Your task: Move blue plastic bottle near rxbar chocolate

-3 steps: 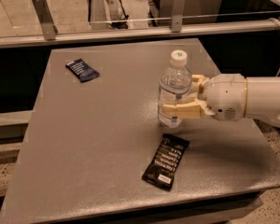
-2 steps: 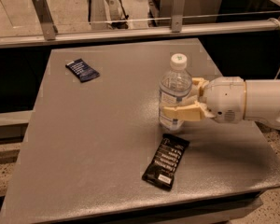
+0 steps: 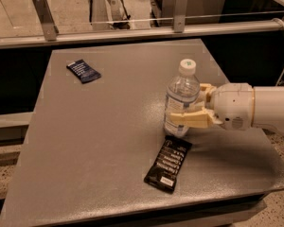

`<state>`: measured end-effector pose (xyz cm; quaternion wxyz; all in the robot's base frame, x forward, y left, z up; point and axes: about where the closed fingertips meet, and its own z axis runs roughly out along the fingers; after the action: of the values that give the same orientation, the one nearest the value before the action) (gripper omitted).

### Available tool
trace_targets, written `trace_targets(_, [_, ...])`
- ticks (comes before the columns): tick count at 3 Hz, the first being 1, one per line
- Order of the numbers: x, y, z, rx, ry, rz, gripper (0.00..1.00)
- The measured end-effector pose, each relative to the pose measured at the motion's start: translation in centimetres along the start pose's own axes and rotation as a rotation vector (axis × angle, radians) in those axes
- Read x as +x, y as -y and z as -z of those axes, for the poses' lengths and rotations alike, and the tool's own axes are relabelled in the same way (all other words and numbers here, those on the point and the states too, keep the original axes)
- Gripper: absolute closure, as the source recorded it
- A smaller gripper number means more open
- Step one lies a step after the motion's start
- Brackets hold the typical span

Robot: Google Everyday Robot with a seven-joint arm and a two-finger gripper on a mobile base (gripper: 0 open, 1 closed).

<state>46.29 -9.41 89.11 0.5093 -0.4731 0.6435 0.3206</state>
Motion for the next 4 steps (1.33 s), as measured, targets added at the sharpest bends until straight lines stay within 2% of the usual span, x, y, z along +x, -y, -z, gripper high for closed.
trace_targets(1, [0.5, -0.2, 0.2, 0.003, -0.002, -0.009, 0.12])
trace_targets(2, [0.4, -0.5, 0.6, 0.008, 0.002, -0.011, 0.0])
trace_targets(3, [-0.2, -0.6, 1.0, 0.01, 0.015, -0.008, 0.0])
trace_targets(4, [-1.2, 0.2, 3.1, 0.005, 0.097, -0.035, 0.0])
